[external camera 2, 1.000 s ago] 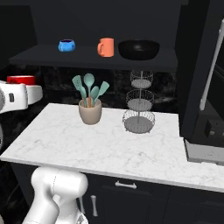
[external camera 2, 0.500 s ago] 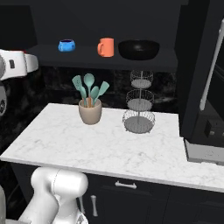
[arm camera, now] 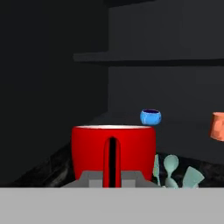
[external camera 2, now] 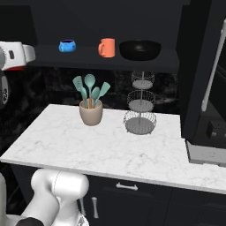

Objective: Gather all objects into one cabinet and sort the glasses and bowls to opposite sides.

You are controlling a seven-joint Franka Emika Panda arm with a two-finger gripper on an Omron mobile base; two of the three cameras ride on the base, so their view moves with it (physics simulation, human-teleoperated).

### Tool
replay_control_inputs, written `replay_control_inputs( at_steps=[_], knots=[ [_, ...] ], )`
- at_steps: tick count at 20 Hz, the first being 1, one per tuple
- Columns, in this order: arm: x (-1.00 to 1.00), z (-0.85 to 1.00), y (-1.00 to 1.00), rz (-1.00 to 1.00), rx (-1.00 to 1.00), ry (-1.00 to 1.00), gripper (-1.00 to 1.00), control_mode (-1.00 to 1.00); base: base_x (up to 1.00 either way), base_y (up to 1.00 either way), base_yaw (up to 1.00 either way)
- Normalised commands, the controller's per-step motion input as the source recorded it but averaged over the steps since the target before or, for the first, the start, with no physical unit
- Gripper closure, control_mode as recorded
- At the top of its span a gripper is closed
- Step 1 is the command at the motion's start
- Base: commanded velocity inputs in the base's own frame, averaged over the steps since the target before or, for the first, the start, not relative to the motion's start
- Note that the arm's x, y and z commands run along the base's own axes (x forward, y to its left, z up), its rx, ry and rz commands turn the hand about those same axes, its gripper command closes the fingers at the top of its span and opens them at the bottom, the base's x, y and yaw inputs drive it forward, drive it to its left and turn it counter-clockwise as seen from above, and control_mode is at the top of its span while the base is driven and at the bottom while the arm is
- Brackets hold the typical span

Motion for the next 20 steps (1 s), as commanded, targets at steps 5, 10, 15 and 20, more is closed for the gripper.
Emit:
replay_control_inputs(
  at_steps=[5, 10, 15, 20],
  knots=[
    [0.4, -0.03, 0.02, 0.08, 0.1, -0.3, 1.0, -1.0, 0.0, 0.0, 0.0],
    [0.82, 0.01, 0.12, 0.04, 0.05, -0.04, 1.0, -1.0, 0.0, 0.0, 0.0],
    [0.71, 0.0, 0.21, 0.02, 0.01, 0.02, 1.0, -1.0, 0.0, 0.0, 0.0],
    [0.55, -0.01, 0.26, 0.03, 0.01, 0.04, 1.0, -1.0, 0.0, 0.0, 0.0]
  ],
)
